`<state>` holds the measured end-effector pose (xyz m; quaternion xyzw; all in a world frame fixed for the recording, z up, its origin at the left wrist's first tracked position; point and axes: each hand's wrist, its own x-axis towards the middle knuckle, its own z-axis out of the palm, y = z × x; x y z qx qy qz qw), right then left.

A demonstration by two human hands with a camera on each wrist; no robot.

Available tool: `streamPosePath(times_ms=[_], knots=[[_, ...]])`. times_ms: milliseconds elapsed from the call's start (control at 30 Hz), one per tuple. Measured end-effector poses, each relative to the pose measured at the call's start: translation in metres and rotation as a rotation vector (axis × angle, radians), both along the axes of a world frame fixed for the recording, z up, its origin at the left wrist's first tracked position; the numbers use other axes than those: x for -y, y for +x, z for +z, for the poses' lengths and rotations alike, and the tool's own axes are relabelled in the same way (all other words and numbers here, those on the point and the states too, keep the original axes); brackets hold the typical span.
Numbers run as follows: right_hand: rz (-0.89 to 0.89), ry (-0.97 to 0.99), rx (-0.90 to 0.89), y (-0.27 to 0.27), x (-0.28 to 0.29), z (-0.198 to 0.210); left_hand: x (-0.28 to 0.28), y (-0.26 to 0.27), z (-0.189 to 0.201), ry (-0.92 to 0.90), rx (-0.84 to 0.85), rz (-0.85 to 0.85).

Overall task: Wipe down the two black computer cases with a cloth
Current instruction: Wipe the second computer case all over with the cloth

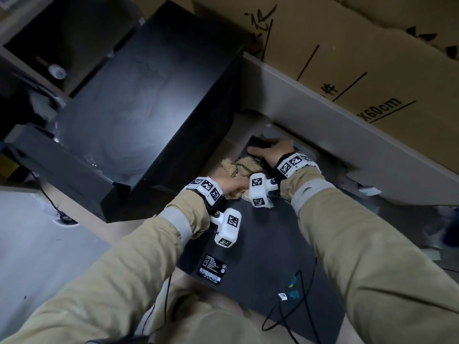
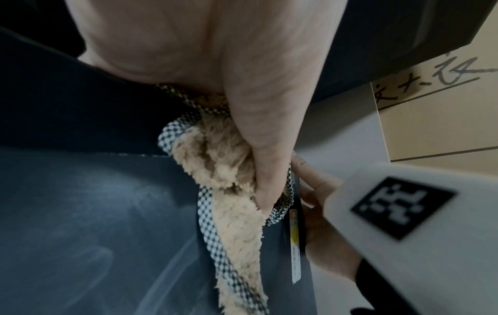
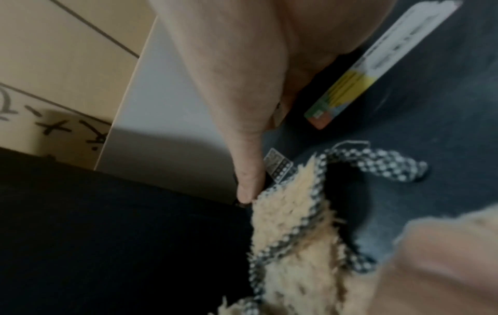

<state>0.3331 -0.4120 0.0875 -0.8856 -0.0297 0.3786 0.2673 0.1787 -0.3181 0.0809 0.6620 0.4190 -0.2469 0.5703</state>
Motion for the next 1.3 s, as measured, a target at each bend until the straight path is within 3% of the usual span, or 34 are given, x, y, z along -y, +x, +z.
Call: streamPosePath(times_ms=[200,467,767,1000,1167,1300], knots=[[-0.029,-0.022,-0.052,0.003,0.0,0.005,0.005,-0.005,0.002,0.062,0.014,-0.012],[-0.115,-0.033,-0.032,0.004,0.003,0.017,0.011,0.001,0.015,-0.021,0.063,0.027],[-0.226,0.123,0.148,-0.005,0.032,0.061,0.041,-0.006,0.064,-0.026,0.369,0.027],[-0.138,0.199,0.382,-0.045,0.061,0.145,0.08,-0.032,0.091,-0.028,0.645,0.19],[0.005,0.198,0.543,-0.096,0.09,0.171,0.106,-0.065,0.091,-0.033,0.643,0.254],[0.055,0.237,0.591,-0.13,0.11,0.173,0.12,-0.103,0.107,-0.073,0.659,0.188]])
